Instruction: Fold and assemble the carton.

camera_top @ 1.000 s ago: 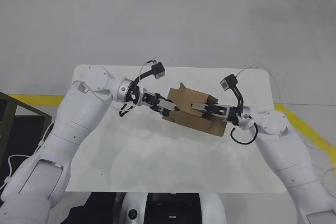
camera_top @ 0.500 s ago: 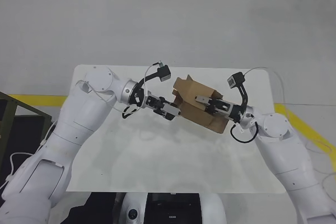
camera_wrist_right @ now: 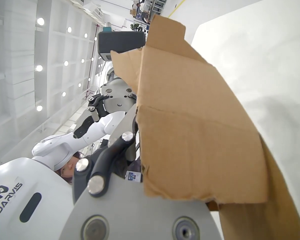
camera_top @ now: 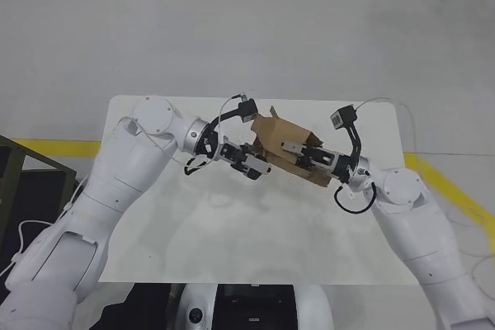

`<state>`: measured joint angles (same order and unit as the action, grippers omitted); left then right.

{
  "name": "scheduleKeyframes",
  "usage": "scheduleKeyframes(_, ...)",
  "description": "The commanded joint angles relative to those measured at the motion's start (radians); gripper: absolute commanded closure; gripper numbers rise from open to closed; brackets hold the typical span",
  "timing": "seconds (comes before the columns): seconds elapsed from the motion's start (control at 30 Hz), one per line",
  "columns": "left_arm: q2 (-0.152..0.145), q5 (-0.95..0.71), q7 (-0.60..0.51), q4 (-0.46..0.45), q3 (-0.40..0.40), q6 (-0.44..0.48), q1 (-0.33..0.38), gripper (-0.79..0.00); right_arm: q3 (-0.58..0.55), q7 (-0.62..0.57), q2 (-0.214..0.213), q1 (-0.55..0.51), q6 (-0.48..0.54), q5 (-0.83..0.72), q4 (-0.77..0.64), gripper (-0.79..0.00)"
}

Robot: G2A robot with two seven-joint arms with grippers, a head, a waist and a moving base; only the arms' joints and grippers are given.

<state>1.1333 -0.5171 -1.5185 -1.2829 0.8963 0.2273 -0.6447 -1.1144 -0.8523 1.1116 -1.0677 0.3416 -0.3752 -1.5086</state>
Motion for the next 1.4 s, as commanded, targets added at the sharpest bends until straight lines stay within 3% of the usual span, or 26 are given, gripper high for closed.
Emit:
scheduleKeyframes(0.0, 0.002, -0.002, -0.001, 0.003, -0.003, 0.002, 0.003, -0.785, 0.006, -0.005, 0.001, 0.0, 0.0, 0.001, -0.003, 0.0)
scheduleKeyframes(0.47, 0.001, -0.002, -0.001, 0.009, 0.004, 0.006, 0.003, -0.785, 0.043, -0.008, 0.014, 0.01, -0.002, 0.003, 0.014, 0.0)
scheduleKeyframes(0.77, -0.005, -0.006, -0.01, 0.009, 0.022, 0.009, -0.01, -0.785, 0.001, -0.007, 0.01, 0.008, 0.016, 0.0, 0.036, 0.0)
scheduleKeyframes(1.37, -0.068, 0.005, -0.016, 0.028, 0.207, 0.059, -0.121, -0.785, 0.001, -0.526, -0.017, 0.117, 0.038, 0.001, 0.119, 0.0)
